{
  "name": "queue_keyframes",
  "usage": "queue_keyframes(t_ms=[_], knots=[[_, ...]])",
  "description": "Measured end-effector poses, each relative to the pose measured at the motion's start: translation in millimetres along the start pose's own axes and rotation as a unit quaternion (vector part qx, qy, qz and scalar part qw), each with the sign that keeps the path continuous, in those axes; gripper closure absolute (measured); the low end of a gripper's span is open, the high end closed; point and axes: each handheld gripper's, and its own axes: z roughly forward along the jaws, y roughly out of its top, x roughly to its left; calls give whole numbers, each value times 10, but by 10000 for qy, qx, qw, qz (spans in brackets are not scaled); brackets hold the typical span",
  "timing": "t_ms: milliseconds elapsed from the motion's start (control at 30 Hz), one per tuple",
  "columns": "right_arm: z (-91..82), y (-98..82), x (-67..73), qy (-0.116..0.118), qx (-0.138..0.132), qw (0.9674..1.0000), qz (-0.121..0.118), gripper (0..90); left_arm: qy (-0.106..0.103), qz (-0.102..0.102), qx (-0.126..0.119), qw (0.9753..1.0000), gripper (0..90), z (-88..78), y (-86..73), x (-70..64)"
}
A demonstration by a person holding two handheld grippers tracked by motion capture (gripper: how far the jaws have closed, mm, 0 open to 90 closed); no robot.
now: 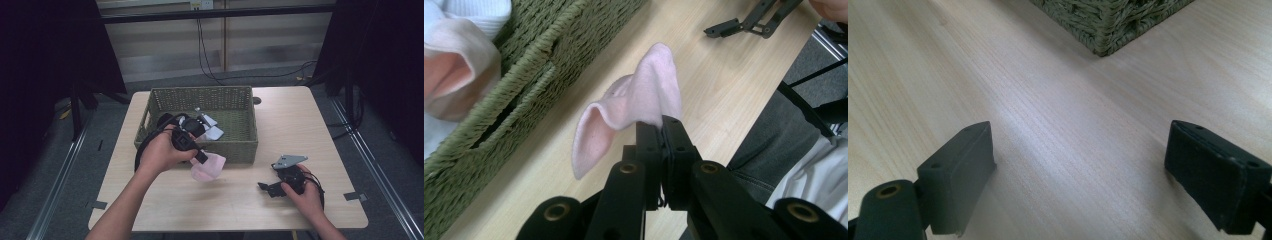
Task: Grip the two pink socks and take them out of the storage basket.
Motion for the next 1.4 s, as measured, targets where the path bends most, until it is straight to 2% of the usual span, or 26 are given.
queue_keyframes(t_ms=[67,133,167,267,367,533,567,633,667,733,767,800,867,900,933,1067,1167,1400], knots=[[-1,0,2,3,11,10000,13,117,30,95,-126,9999,797,34,-16,11],[-1,0,2,4,8,10000,13,117,-23,98,-117,9999,769,36,-17,12],[-1,0,2,4,10,10000,12,117,-57,107,-145,9998,696,32,-15,10],[-1,0,2,4,9,10000,14,117,-26,168,-234,9996,658,-10,-4,10],[0,0,-1,3,-1,10000,-3,117,45,72,-494,9987,600,-79,19,87],[0,0,0,1,1,10000,-1,117,153,-52,-682,9975,543,-140,62,186],[0,0,0,-1,0,10000,-2,117,183,-123,-801,9965,543,-145,75,212],[0,0,0,0,-3,10000,-2,117,345,-212,-969,9945,484,-164,107,310],[0,0,0,0,-3,10000,-2,117,345,-212,-969,9945,477,-164,107,310],[0,0,0,-1,-2,10000,-2,117,418,-452,-944,9936,444,-155,140,433],[0,0,0,-1,-2,10000,-2,117,418,-452,-944,9936,437,-155,140,433],[0,0,0,-2,1,10000,-1,117,543,-558,-945,9925,433,-137,155,505],[0,0,0,1,-2,10000,-1,117,589,-621,-934,9919,425,-126,162,548],[0,0,0,0,1,10000,0,117,604,-731,-950,9909,418,-111,168,603],[0,0,0,0,1,10000,0,117,604,-731,-950,9909,414,-111,168,603],[0,0,0,1,1,10000,-2,117,847,-841,-877,9890,404,-52,183,735],[0,0,0,1,0,10000,-2,117,896,-911,-864,9880,399,-4,195,798],[0,0,0,1,1,10000,-2,117,879,-1007,-818,9876,399,124,226,929]])
